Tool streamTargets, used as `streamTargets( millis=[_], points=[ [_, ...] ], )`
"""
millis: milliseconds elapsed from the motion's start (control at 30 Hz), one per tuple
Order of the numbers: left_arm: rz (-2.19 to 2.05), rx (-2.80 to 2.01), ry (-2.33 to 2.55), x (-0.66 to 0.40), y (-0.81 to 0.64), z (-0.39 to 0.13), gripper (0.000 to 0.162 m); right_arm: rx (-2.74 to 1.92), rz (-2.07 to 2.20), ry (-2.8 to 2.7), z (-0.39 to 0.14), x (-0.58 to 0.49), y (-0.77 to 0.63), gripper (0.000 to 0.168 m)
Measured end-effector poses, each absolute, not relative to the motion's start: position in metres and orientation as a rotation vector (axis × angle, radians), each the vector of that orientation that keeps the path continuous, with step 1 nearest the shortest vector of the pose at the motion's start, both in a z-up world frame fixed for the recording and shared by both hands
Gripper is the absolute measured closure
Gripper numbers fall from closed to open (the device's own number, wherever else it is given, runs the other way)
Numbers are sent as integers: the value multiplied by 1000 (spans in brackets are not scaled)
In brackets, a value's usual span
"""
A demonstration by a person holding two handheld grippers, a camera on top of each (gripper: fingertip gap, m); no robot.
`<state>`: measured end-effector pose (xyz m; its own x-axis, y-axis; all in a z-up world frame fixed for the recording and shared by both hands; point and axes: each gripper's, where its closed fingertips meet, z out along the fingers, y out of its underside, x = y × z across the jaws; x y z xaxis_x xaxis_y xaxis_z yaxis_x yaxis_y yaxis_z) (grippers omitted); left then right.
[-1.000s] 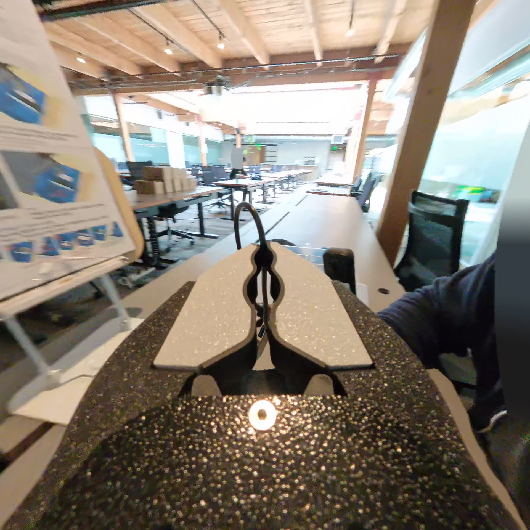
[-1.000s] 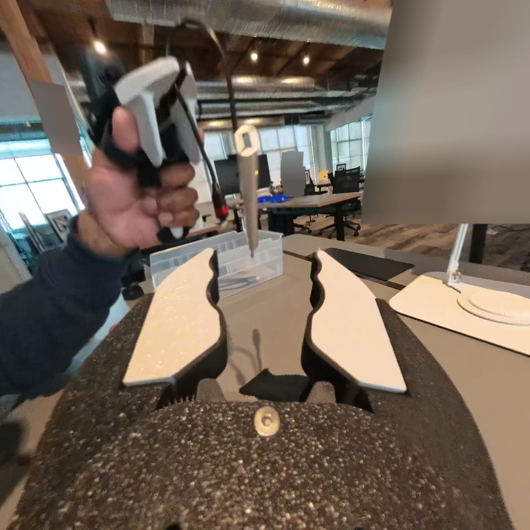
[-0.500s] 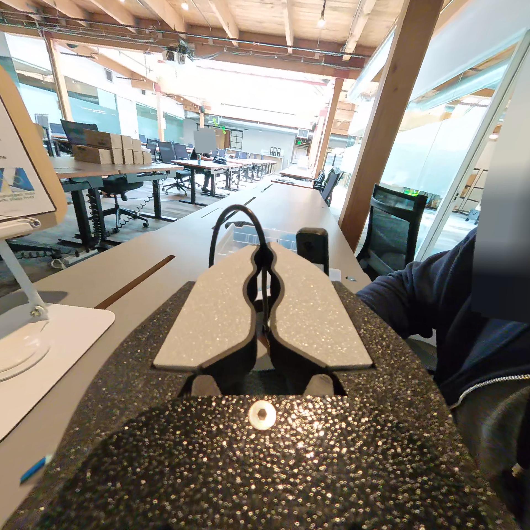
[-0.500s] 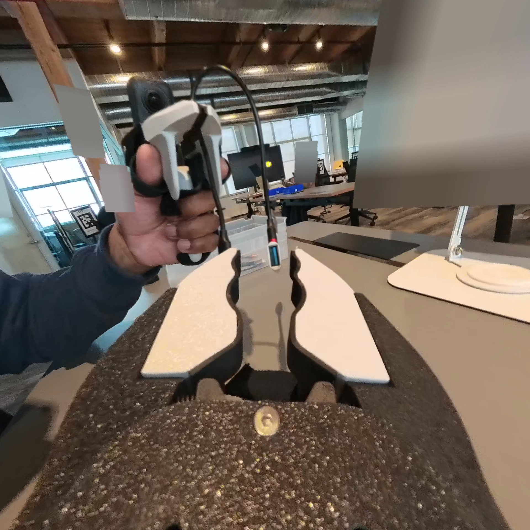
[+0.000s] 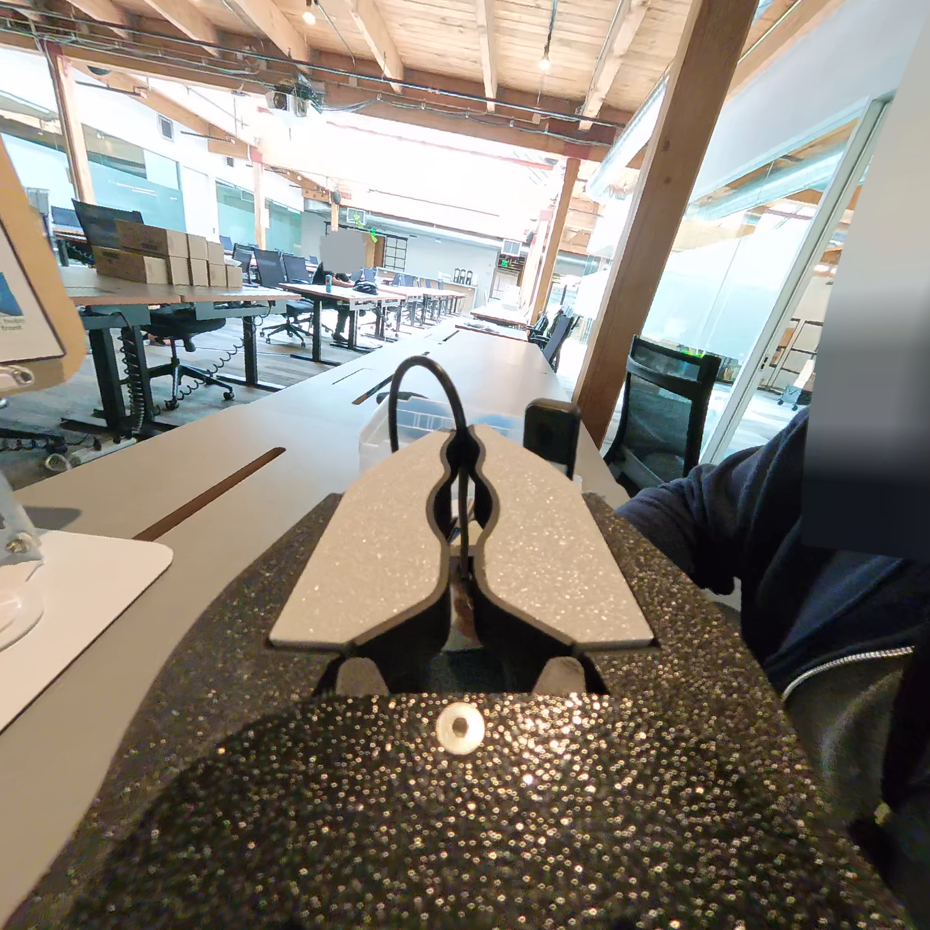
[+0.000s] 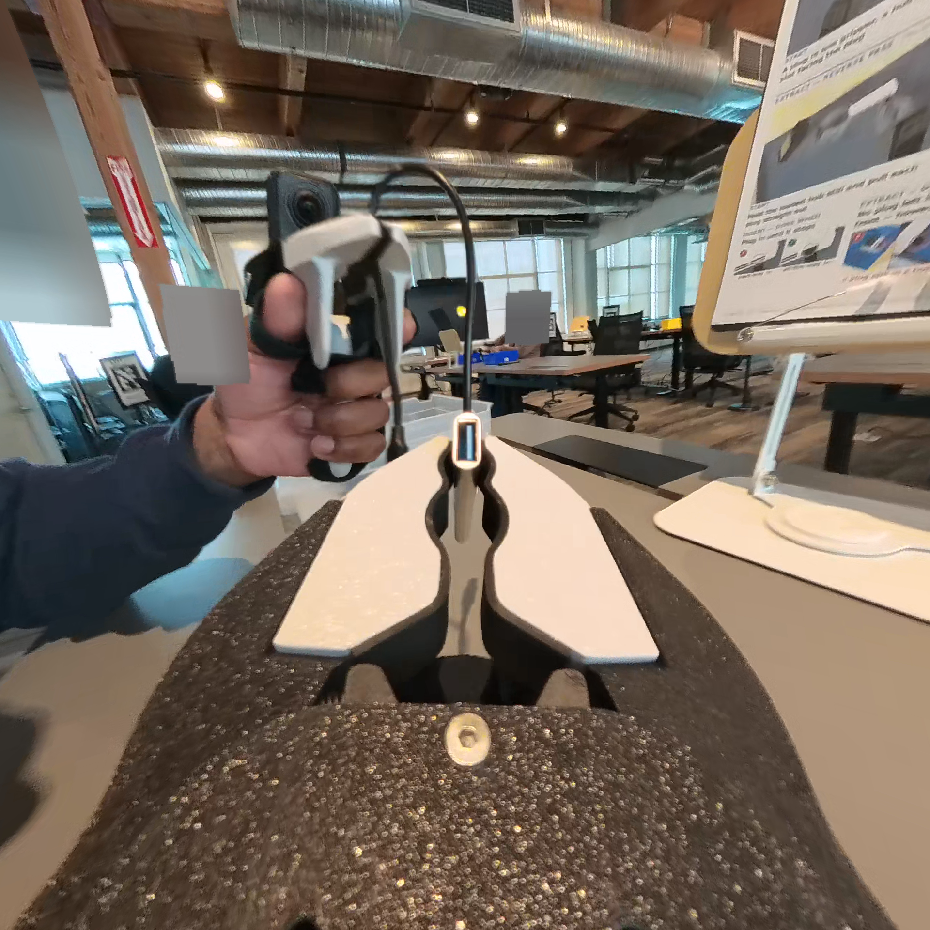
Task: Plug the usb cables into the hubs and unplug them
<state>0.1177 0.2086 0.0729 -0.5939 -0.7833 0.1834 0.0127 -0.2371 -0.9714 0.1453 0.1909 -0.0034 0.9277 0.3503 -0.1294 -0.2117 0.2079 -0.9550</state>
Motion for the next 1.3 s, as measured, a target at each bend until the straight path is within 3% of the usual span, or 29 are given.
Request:
streamTargets(
  millis=[167, 367, 433, 500, 600, 767, 933, 1300],
  points=[
    [-1857, -955, 1610, 115, 227, 54, 159, -1371, 392, -157, -3, 153, 191, 161],
    [-1386, -1011, 1856, 103, 269, 28, 96, -1494, 414, -167, 2, 167, 191, 161],
    [-1203, -1019, 1824, 99, 285, 38, 89, -1493, 403, -159, 6, 172, 190, 161],
    [-1206, -977, 1749, 92, 280, 62, 92, -1483, 392, -153, 9, 175, 188, 161],
    [-1459, -858, 1759, 84, 235, 81, 115, -1465, 389, -140, 12, 178, 187, 161],
    [-1640, -980, 1963, 116, 176, 17, 131, -1448, 399, -142, 14, 176, 186, 161],
    [-1613, -1214, 1893, 148, 179, -27, 128, -1435, 429, -198, 16, 163, 183, 162],
    [-1742, -1080, 1751, 147, 182, -6, 134, -1456, 445, -281, 8, 147, 183, 161]
  ],
)
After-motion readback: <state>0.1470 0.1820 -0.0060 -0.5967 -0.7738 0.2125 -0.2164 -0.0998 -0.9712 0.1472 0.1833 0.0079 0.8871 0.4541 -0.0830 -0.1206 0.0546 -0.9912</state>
